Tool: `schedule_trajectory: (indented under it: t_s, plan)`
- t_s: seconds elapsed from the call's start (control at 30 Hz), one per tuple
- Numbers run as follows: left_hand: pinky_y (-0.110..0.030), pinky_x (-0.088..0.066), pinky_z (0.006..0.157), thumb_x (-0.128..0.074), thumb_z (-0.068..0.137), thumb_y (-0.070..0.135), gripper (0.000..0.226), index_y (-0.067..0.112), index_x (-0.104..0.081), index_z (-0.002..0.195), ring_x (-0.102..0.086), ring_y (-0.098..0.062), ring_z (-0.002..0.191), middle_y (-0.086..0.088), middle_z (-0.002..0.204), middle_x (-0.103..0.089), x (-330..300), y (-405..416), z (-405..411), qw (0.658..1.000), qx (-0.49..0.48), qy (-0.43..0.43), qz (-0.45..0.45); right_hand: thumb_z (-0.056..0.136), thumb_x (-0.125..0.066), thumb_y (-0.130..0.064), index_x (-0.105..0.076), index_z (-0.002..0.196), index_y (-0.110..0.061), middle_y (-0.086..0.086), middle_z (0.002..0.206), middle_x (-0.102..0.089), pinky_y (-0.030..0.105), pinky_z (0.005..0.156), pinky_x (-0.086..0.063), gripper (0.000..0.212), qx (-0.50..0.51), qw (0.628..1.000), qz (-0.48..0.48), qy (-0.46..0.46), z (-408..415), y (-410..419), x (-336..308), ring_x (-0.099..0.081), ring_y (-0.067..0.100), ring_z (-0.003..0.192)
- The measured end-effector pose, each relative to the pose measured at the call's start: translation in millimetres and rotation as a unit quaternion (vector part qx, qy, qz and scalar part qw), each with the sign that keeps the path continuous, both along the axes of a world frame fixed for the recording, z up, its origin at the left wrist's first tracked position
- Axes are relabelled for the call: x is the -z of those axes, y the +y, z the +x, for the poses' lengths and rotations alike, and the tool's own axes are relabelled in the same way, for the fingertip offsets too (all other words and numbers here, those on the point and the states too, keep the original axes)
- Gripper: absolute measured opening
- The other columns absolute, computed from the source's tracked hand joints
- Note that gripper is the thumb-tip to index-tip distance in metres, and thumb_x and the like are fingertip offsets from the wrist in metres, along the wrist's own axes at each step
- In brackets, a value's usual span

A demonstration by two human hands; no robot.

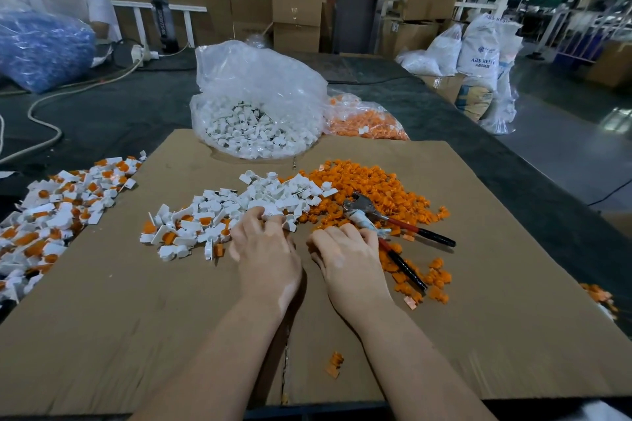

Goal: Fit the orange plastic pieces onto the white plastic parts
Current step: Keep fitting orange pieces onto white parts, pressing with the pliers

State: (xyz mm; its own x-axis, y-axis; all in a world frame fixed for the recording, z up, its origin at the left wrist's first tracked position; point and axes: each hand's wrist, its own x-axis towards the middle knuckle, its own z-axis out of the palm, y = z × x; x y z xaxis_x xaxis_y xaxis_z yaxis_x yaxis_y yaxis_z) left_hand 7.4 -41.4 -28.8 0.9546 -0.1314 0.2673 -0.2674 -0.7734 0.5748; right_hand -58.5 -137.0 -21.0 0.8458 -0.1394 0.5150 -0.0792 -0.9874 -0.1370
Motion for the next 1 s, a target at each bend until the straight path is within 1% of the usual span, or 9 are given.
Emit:
schedule_trajectory:
  t_s: [0.13, 0.23, 0.43, 0.53, 0.63, 0.7, 0.8, 0.9, 1.0]
  plan:
    - [-0.043, -0.007, 0.112, -0.041, 0.096, 0.026, 0.044, 0.031, -0.036, 0.139, 0.003, -0.015, 0.127, 0.001, 0.151, -0.013, 4, -3, 0, 0.997, 0.038, -0.013, 0.071, 0.066, -0.077, -0.003, -0.059, 0.073, -0.020, -0.005, 0.070, -0.060, 0.031, 0.067, -0.042, 0.026, 0.009, 1.000, 0.009, -0.009, -1, -1, 1, -0.053, 0.019, 0.067]
    - [-0.042, -0.003, 0.111, -0.040, 0.096, 0.035, 0.037, 0.033, -0.046, 0.133, 0.004, -0.012, 0.124, 0.004, 0.147, -0.024, 6, -4, 1, 0.994, 0.052, -0.023, 0.090, 0.071, -0.075, -0.005, -0.061, 0.075, -0.019, -0.004, 0.071, -0.060, 0.034, 0.067, -0.042, 0.020, 0.019, 1.000, 0.021, -0.001, -2, -2, 1, -0.053, 0.020, 0.069]
    - [-0.032, -0.008, 0.089, -0.055, 0.091, 0.030, 0.018, 0.043, -0.062, 0.102, -0.014, -0.014, 0.115, 0.010, 0.129, -0.043, 3, -2, -2, 0.994, 0.054, -0.053, 0.074, 0.086, -0.061, -0.012, -0.063, 0.086, -0.018, -0.001, 0.081, -0.062, 0.033, 0.075, -0.034, 0.006, 0.018, 0.999, 0.043, 0.023, -2, -4, 1, -0.052, 0.022, 0.080]
    - [-0.027, -0.007, 0.077, -0.058, 0.090, 0.027, 0.019, 0.042, -0.063, 0.099, -0.018, -0.011, 0.109, 0.015, 0.120, -0.051, 0, -1, -5, 0.992, 0.060, -0.071, 0.085, 0.083, -0.065, -0.015, -0.066, 0.080, -0.015, 0.000, 0.071, -0.061, 0.036, 0.069, -0.038, 0.003, 0.026, 0.997, 0.066, -0.012, -4, -4, 0, -0.055, 0.025, 0.073]
    - [-0.026, -0.004, 0.071, -0.056, 0.092, 0.029, 0.017, 0.041, -0.063, 0.101, -0.023, -0.009, 0.105, 0.017, 0.113, -0.057, -3, 0, -7, 0.989, 0.074, -0.083, 0.098, 0.084, -0.056, -0.020, -0.070, 0.083, -0.015, 0.002, 0.073, -0.063, 0.037, 0.070, -0.038, 0.015, 0.038, 0.992, 0.114, -0.040, -5, -5, -1, -0.057, 0.026, 0.075]
    - [-0.026, -0.006, 0.071, -0.056, 0.091, 0.028, 0.016, 0.039, -0.062, 0.102, -0.028, -0.010, 0.101, 0.016, 0.108, -0.060, -5, 0, -8, 0.990, 0.078, -0.084, 0.083, 0.083, -0.055, -0.016, -0.072, 0.088, -0.014, 0.004, 0.076, -0.064, 0.037, 0.071, -0.037, 0.018, 0.037, 0.988, 0.139, -0.054, -5, -6, -1, -0.058, 0.027, 0.078]
    - [-0.025, -0.014, 0.072, -0.060, 0.089, 0.020, 0.019, 0.032, -0.061, 0.104, -0.035, -0.012, 0.094, 0.011, 0.099, -0.066, -7, 0, -8, 0.994, 0.088, -0.071, 0.005, 0.081, -0.066, -0.004, -0.071, 0.094, -0.010, 0.005, 0.082, -0.069, 0.039, 0.074, -0.041, 0.016, 0.044, 0.986, 0.150, -0.061, -4, -7, 0, -0.061, 0.028, 0.084]
    - [-0.025, -0.023, 0.073, -0.063, 0.087, 0.027, 0.015, 0.024, -0.067, 0.101, -0.033, -0.010, 0.088, 0.007, 0.096, -0.066, -8, 2, -6, 0.992, 0.108, -0.058, -0.038, 0.079, -0.070, -0.007, -0.070, 0.084, -0.007, 0.005, 0.079, -0.069, 0.038, 0.075, -0.041, 0.005, 0.048, 0.982, 0.170, -0.069, -5, -6, -1, -0.062, 0.027, 0.079]
    - [-0.021, -0.021, 0.067, -0.062, 0.088, 0.022, 0.005, 0.023, -0.066, 0.090, -0.037, -0.011, 0.088, 0.010, 0.086, -0.060, -7, 4, -4, 0.990, 0.107, -0.030, -0.091, 0.078, -0.073, -0.010, -0.068, 0.077, -0.007, 0.004, 0.073, -0.067, 0.037, 0.072, -0.041, 0.006, 0.050, 0.981, 0.171, -0.082, -5, -6, -2, -0.060, 0.025, 0.072]
